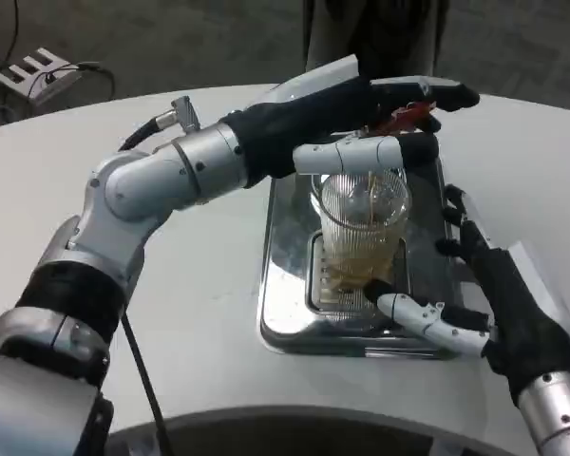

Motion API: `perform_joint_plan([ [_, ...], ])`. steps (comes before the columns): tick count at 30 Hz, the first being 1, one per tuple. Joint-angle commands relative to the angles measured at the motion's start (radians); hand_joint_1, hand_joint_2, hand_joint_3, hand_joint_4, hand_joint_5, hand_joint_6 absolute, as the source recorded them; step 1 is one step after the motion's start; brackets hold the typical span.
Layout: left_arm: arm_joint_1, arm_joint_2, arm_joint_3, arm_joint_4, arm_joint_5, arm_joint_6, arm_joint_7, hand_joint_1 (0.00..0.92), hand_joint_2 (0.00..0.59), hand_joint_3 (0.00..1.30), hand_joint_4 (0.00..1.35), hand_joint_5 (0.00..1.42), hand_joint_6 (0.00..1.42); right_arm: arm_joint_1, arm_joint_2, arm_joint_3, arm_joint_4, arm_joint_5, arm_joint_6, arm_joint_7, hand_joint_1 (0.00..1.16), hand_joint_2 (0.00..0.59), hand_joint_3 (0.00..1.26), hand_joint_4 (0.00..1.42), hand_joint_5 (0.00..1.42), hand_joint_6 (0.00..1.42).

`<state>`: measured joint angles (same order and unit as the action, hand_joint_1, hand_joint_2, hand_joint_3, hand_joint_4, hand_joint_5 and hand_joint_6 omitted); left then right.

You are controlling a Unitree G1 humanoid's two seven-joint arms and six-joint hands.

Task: Grasp the cup under the faucet to collect the drink, then remove the cup.

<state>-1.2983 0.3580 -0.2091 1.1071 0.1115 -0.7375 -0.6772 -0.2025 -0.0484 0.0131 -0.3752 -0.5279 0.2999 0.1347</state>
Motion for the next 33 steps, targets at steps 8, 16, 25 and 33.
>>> perform_joint_plan([
  [8, 0.030, 0.006, -0.013, 0.024, 0.040, 0.017, -0.049, 0.000, 0.000, 0.18, 0.09, 0.14, 0.13, -0.131, -0.044, -0.001, 0.222, 0.081, -0.073, -0.132, 0.72, 0.193, 0.00, 0.07, 0.19, 0.25],
  [16, 0.026, 0.007, -0.014, 0.029, 0.041, 0.015, -0.055, 0.000, 0.000, 0.18, 0.09, 0.14, 0.13, -0.198, -0.060, 0.010, 0.328, 0.122, -0.114, -0.169, 0.72, 0.191, 0.00, 0.07, 0.20, 0.26],
  [25, 0.017, 0.009, -0.010, 0.029, 0.038, 0.014, -0.061, 0.000, 0.000, 0.19, 0.10, 0.13, 0.13, -0.261, -0.068, 0.021, 0.440, 0.176, -0.183, -0.184, 0.73, 0.191, 0.00, 0.07, 0.20, 0.26],
  [33, 0.008, 0.013, -0.008, 0.028, 0.039, 0.013, -0.069, 0.000, 0.000, 0.19, 0.10, 0.13, 0.12, -0.293, -0.069, 0.034, 0.503, 0.210, -0.225, -0.194, 0.73, 0.187, 0.00, 0.08, 0.21, 0.25],
])
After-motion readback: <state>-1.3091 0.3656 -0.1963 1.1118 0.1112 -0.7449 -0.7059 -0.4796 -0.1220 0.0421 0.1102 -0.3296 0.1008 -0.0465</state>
